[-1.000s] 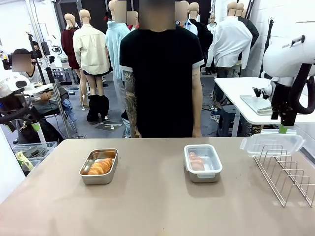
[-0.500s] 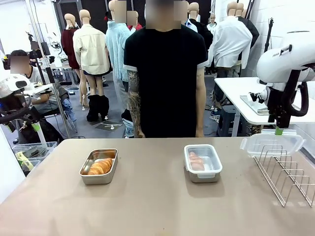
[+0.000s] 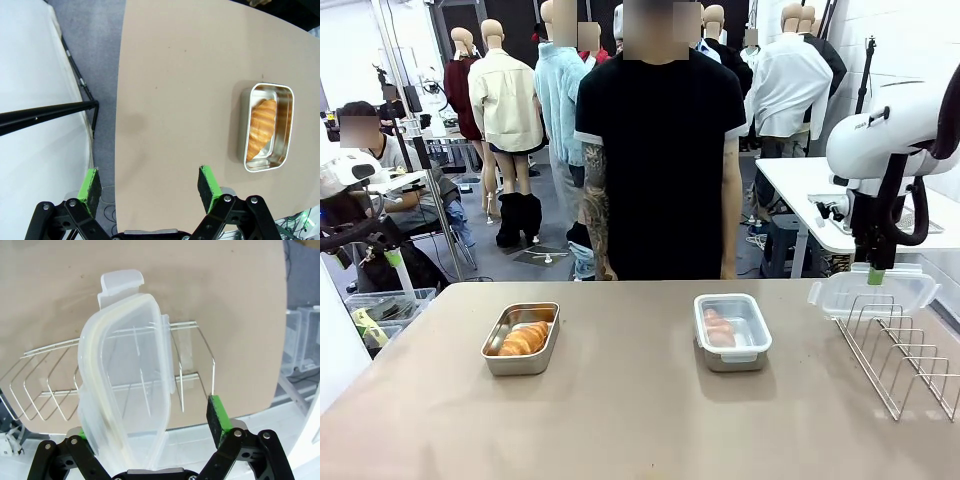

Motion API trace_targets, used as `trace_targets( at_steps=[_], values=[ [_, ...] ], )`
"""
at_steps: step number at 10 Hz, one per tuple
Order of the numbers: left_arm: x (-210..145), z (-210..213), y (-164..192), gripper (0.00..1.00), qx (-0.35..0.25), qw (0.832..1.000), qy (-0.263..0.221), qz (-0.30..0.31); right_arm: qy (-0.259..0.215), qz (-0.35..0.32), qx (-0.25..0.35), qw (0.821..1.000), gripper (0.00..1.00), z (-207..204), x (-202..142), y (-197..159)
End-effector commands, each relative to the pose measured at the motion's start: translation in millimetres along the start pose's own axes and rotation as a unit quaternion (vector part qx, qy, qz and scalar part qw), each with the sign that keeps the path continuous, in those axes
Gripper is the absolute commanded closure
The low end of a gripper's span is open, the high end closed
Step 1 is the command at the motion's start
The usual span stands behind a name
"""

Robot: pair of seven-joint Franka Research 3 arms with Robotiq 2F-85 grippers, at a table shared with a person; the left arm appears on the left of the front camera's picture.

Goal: Place the bread in airtight containers.
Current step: Pick up one Airtight Container lid and hand it to the human.

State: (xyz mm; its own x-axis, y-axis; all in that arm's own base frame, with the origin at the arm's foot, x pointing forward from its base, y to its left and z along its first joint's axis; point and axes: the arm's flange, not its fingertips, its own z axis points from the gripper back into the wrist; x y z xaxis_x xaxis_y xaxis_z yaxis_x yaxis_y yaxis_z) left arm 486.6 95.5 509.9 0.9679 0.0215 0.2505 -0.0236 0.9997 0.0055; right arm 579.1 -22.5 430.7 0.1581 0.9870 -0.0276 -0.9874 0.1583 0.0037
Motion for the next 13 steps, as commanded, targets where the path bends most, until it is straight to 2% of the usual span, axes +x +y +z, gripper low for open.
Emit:
trace_targets(
  at_steps=[1, 3, 8, 9, 13],
  values=[
    [-2, 0, 0, 0.0, 0.003, 1.0, -0.007, 0.009, 0.002, 0.002, 0.021, 1.0, 0.0, -2, 2, -14],
    [-2, 0, 0, 0.0, 0.003, 1.0, -0.007, 0.009, 0.002, -0.001, 0.028, 1.0, 0.0, -4, 3, -15],
    [-2, 0, 0, 0.0, 0.003, 1.0, -0.007, 0.009, 0.002, 0.003, 0.037, 0.999, 0.97, 5, 6, -9],
    [-2, 0, 0, 0.0, 0.003, 1.0, -0.007, 0.009, 0.0, 0.006, 0.04, 0.999, 1.0, 6, 7, -7],
    [-2, 0, 0, 0.0, 0.003, 1.0, -0.007, 0.009, 0.0, 0.01, 0.036, 0.999, 1.0, 14, 5, 2]
  ],
)
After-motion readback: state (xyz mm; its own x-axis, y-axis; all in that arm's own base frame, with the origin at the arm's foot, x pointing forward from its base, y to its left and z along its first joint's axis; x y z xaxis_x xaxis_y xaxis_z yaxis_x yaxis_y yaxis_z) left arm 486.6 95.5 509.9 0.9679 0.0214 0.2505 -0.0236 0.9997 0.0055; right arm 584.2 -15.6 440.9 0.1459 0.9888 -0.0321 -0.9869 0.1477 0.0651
